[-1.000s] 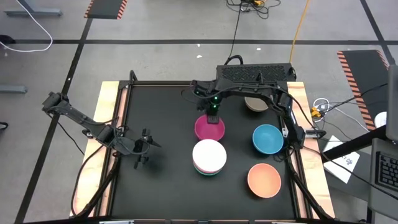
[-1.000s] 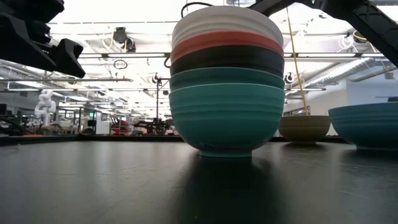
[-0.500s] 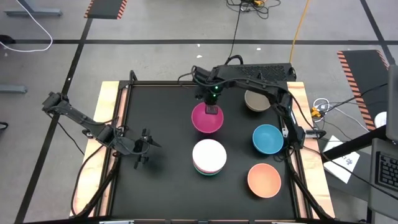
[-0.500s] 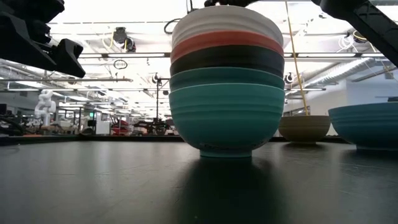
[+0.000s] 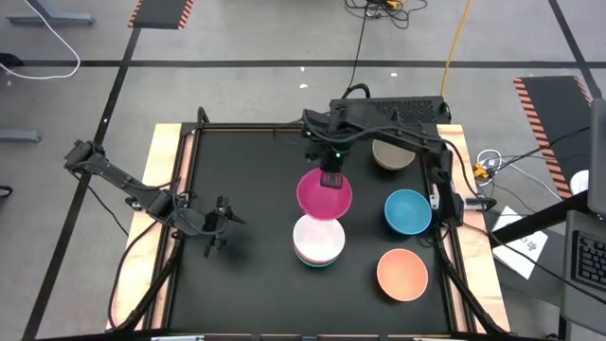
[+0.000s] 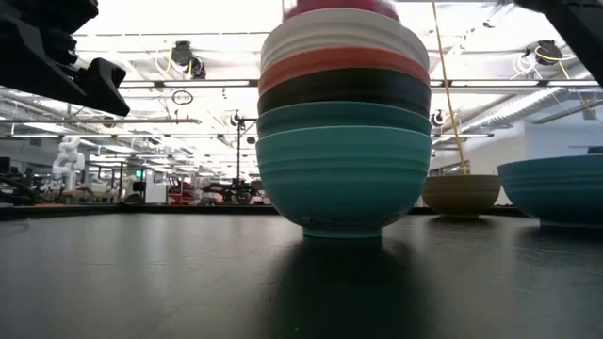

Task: Nest bowls inside each other
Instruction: Stack the pink bowl on the white bowl, then stack the gray bowl on the pink bowl

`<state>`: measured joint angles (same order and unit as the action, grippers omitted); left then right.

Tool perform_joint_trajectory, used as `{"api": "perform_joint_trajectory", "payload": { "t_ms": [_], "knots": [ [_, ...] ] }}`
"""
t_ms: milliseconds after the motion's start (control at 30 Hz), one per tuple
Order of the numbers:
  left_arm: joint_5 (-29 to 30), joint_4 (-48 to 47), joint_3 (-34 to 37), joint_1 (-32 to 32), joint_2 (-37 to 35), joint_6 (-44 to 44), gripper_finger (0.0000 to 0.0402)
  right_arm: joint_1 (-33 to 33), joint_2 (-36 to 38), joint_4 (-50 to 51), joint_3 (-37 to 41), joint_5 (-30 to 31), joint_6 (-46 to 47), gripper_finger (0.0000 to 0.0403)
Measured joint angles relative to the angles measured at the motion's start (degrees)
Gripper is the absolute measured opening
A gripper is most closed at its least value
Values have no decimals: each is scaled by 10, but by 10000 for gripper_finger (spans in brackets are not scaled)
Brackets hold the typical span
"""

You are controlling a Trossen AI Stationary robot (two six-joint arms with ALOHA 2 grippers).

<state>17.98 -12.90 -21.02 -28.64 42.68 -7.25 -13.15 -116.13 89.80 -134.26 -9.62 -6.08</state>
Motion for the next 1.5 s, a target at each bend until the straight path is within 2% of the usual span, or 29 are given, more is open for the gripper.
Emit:
{"api": "perform_joint_trajectory", "payload": {
  "t_ms": [267,433,633,833,1067,1200,1500],
  "knots": [
    [-1,17,0,0,0,4,269,88,24,-12,0,-9,77,0],
    [-6,30,0,0,0,9,269,117,19,-46,24,-11,99,0],
    [-23,38,0,0,0,10,269,126,18,-70,113,-12,112,0],
    [-30,38,0,0,0,10,269,121,18,-137,195,-55,109,0],
    [-30,38,0,0,0,11,269,114,17,-175,214,-56,109,5],
    [-30,37,0,-6,0,9,269,112,22,-210,214,-57,105,44],
    [-18,37,0,-39,0,9,269,108,30,-213,214,-57,158,195]
  ]
}}
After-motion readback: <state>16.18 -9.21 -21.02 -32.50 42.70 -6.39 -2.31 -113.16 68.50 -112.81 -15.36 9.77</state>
